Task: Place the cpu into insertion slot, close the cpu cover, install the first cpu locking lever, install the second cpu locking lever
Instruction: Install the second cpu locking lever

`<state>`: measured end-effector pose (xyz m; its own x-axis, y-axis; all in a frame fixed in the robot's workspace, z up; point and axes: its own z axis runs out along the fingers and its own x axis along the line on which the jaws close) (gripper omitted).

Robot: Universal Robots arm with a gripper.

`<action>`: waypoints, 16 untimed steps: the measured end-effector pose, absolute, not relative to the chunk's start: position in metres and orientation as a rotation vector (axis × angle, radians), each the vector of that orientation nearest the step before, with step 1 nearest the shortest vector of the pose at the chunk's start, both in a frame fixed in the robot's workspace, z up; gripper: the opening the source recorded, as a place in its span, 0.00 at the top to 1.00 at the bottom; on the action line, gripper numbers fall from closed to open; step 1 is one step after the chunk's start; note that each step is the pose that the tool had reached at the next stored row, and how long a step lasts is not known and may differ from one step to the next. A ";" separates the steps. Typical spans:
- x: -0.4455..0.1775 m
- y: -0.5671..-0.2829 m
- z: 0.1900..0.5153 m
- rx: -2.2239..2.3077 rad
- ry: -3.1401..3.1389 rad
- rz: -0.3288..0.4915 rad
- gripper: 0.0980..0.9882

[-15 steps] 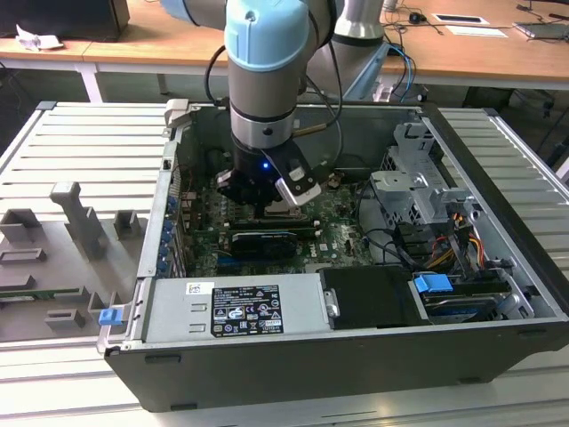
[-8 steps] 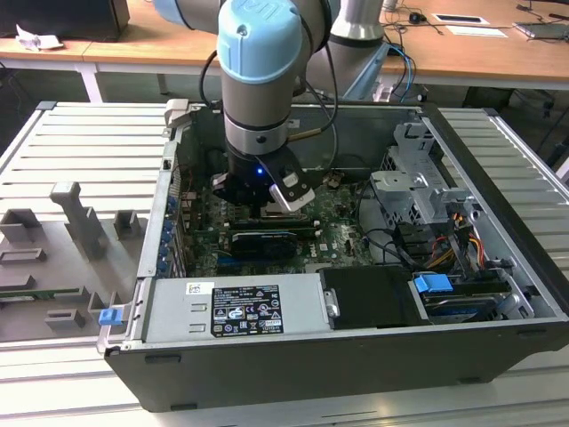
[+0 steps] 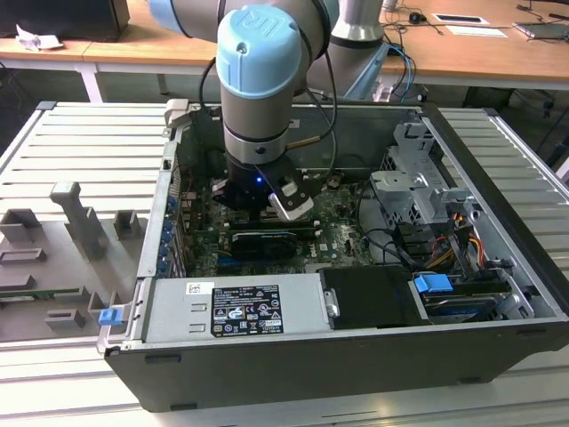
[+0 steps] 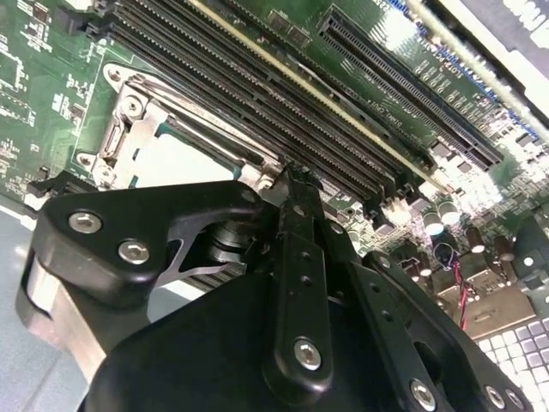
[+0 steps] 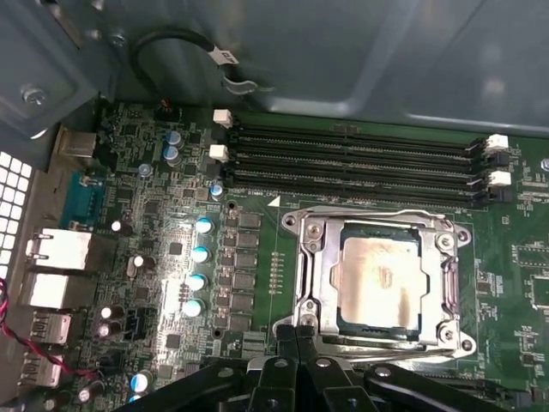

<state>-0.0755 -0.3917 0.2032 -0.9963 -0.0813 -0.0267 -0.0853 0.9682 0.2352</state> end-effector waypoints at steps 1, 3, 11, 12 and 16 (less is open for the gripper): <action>-0.076 -0.392 0.202 -0.131 3.099 0.380 0.99; -0.076 -0.393 0.200 -0.131 3.097 0.390 0.99; -0.077 -0.393 0.209 -0.131 3.091 0.429 0.99; -0.077 -0.393 0.220 -0.131 3.091 0.429 0.99; -0.077 -0.392 0.244 -0.131 3.091 0.429 0.99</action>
